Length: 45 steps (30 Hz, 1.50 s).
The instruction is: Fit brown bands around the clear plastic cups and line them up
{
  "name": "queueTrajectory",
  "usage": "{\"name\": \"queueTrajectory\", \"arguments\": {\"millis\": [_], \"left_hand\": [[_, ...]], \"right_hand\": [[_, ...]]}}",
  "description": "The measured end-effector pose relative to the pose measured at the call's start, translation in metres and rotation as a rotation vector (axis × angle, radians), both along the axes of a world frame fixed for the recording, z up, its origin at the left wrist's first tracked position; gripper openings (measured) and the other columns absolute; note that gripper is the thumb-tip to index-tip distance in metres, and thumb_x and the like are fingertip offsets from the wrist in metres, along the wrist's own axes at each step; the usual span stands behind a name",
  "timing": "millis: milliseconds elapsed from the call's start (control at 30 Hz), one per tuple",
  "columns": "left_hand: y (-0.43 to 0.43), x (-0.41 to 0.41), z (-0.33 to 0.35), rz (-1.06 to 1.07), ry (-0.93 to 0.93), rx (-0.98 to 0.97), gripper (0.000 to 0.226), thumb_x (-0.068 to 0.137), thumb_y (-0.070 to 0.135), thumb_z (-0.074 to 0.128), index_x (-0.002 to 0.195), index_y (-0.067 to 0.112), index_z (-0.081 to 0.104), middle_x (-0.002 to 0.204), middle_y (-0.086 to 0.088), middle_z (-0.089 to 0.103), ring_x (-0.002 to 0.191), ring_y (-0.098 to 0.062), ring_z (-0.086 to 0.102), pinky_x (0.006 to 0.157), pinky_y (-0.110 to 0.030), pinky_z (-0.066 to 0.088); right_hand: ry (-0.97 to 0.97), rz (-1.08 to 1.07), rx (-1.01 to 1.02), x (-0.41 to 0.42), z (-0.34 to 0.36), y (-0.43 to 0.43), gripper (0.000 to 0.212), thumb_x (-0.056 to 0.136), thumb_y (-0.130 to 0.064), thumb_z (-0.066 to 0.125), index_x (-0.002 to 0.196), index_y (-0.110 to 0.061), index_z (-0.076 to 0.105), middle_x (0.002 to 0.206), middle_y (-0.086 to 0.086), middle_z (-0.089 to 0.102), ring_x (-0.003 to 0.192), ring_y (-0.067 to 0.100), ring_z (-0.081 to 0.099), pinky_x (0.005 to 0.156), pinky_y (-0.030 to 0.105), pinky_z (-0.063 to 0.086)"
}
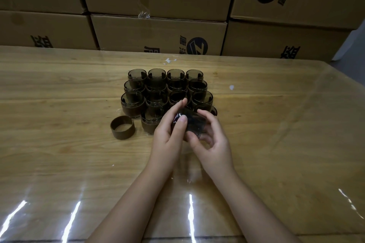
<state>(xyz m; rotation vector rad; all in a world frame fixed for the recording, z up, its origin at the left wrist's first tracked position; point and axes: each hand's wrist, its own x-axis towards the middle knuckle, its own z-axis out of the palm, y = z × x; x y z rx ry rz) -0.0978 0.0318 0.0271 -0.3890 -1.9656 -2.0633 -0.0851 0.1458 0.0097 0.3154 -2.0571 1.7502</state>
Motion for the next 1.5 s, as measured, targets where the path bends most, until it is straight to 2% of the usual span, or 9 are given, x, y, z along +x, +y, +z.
{"name": "queueTrajectory", "arguments": {"millis": [167, 333, 467, 600, 833, 967, 1200, 1333, 1500], "left_hand": [[0.004, 0.001, -0.001, -0.002, 0.037, -0.04, 0.04, 0.09, 0.023, 0.05, 0.129, 0.031, 0.05, 0.133, 0.017, 0.055, 0.12, 0.003, 0.053, 0.096, -0.019, 0.046], [0.006, 0.002, -0.001, 0.046, 0.116, -0.132, 0.04, 0.091, 0.016, 0.05, 0.129, 0.028, 0.049, 0.132, 0.015, 0.055, 0.122, 0.001, 0.052, 0.102, -0.025, 0.043], [0.004, 0.001, -0.004, 0.062, 0.23, -0.3, 0.041, 0.093, 0.014, 0.05, 0.133, 0.021, 0.047, 0.132, 0.01, 0.054, 0.124, 0.0, 0.049, 0.103, -0.02, 0.04], [0.005, 0.001, -0.005, 0.03, 0.241, -0.35, 0.047, 0.094, 0.03, 0.045, 0.134, 0.007, 0.048, 0.132, -0.005, 0.051, 0.125, -0.007, 0.046, 0.104, -0.024, 0.039], [0.006, 0.003, 0.004, -0.027, 0.008, 0.017, 0.037, 0.076, 0.04, 0.056, 0.111, 0.03, 0.061, 0.115, 0.006, 0.067, 0.113, -0.005, 0.059, 0.094, -0.02, 0.047], [0.006, -0.001, 0.006, -0.021, -0.111, 0.296, 0.024, 0.073, 0.034, 0.064, 0.096, 0.028, 0.069, 0.104, 0.005, 0.071, 0.105, -0.011, 0.064, 0.085, -0.029, 0.053], [0.001, -0.004, 0.016, -0.101, -0.479, 0.907, 0.026, 0.068, 0.031, 0.068, 0.089, 0.017, 0.071, 0.093, -0.004, 0.071, 0.083, -0.019, 0.07, 0.069, -0.031, 0.058], [0.0, -0.003, 0.016, -0.125, -0.558, 0.966, 0.029, 0.069, 0.035, 0.068, 0.09, 0.016, 0.067, 0.087, -0.003, 0.07, 0.077, -0.018, 0.07, 0.065, -0.03, 0.057], [0.014, 0.006, 0.013, -0.016, -0.405, 0.77, 0.02, 0.079, 0.025, 0.065, 0.094, 0.013, 0.068, 0.082, -0.003, 0.07, 0.074, -0.014, 0.067, 0.064, -0.027, 0.056]], "right_hand": [[0.068, -0.143, 0.088, -0.002, -0.004, 0.001, 0.051, 0.077, -0.042, 0.064, 0.125, -0.032, 0.05, 0.12, -0.01, 0.054, 0.102, 0.01, 0.063, 0.084, 0.018, 0.05], [0.005, -0.189, -0.069, -0.003, -0.001, 0.002, 0.052, 0.076, -0.04, 0.07, 0.122, -0.037, 0.046, 0.124, 0.001, 0.058, 0.106, 0.011, 0.063, 0.086, 0.021, 0.051], [-0.049, -0.119, -0.274, -0.002, 0.002, 0.005, 0.035, 0.085, -0.032, 0.059, 0.119, -0.03, 0.05, 0.102, -0.024, 0.069, 0.094, -0.005, 0.065, 0.073, 0.01, 0.049], [-0.145, -0.049, -0.278, 0.0, 0.001, 0.001, 0.046, 0.082, -0.058, 0.047, 0.114, -0.026, 0.057, 0.101, -0.009, 0.071, 0.091, 0.003, 0.066, 0.071, 0.018, 0.05], [-0.132, -0.104, 0.092, 0.011, -0.005, -0.007, 0.055, 0.084, -0.068, 0.034, 0.122, -0.031, 0.047, 0.1, -0.017, 0.063, 0.089, 0.003, 0.063, 0.077, 0.033, 0.054], [0.135, -0.174, 0.332, 0.012, -0.001, -0.008, 0.06, 0.092, -0.063, 0.04, 0.134, -0.019, 0.04, 0.12, -0.006, 0.056, 0.098, -0.001, 0.055, 0.08, 0.008, 0.046], [0.496, -0.096, 0.628, 0.004, 0.001, -0.009, 0.048, 0.089, -0.024, 0.064, 0.132, -0.017, 0.043, 0.141, -0.001, 0.043, 0.13, 0.026, 0.045, 0.114, 0.032, 0.032], [0.492, -0.088, 0.561, 0.007, -0.002, -0.015, 0.039, 0.09, -0.019, 0.063, 0.126, -0.018, 0.05, 0.137, 0.001, 0.048, 0.127, 0.03, 0.047, 0.112, 0.036, 0.033], [0.188, -0.179, 0.248, 0.014, 0.0, -0.027, 0.031, 0.095, -0.033, 0.041, 0.124, -0.025, 0.051, 0.127, 0.0, 0.045, 0.123, 0.011, 0.044, 0.104, 0.021, 0.036]]}}
